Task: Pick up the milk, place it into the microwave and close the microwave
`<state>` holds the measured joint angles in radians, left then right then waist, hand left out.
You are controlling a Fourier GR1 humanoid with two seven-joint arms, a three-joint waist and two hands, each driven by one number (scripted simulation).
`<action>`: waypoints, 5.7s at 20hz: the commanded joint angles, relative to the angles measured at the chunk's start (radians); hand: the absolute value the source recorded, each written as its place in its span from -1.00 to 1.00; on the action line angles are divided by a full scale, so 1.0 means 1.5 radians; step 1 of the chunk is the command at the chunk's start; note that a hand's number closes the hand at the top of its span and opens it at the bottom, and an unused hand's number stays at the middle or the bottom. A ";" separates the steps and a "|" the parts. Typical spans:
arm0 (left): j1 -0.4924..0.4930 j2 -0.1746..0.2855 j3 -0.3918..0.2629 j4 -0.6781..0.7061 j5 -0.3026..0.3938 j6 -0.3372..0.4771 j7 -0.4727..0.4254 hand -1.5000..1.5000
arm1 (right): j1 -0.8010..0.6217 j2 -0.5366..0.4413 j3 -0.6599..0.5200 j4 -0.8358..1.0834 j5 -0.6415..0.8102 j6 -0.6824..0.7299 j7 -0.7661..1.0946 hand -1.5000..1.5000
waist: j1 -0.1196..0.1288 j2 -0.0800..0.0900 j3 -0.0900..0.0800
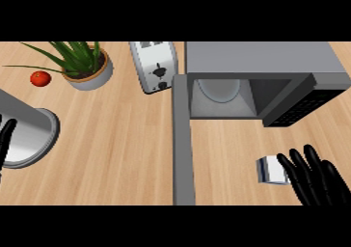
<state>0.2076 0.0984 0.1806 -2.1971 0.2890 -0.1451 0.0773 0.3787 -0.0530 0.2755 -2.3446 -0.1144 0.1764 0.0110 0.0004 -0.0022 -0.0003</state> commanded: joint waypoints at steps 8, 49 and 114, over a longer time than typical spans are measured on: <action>0.103 -0.032 0.016 -0.023 0.016 -0.073 -0.061 -1.00 | 0.008 0.011 -0.066 0.088 0.020 -0.021 -0.045 -1.00 | 0.001 0.000 0.000; 0.161 -0.064 0.058 -0.092 0.052 -0.140 -0.029 -1.00 | -0.248 -0.064 -0.302 0.856 0.107 0.045 -0.526 -1.00 | 0.005 0.001 0.001; 0.170 -0.049 0.156 -0.025 0.155 -0.225 -0.025 -1.00 | -0.501 0.006 -0.218 0.698 0.143 -0.190 -0.226 1.00 | 0.011 0.002 0.000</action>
<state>0.4268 0.0199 0.3959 -2.1949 0.4753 -0.4666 0.0126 -0.2353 -0.0292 -0.0210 -1.3885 0.0753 -0.0703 -0.3951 0.0094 -0.0002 -0.0004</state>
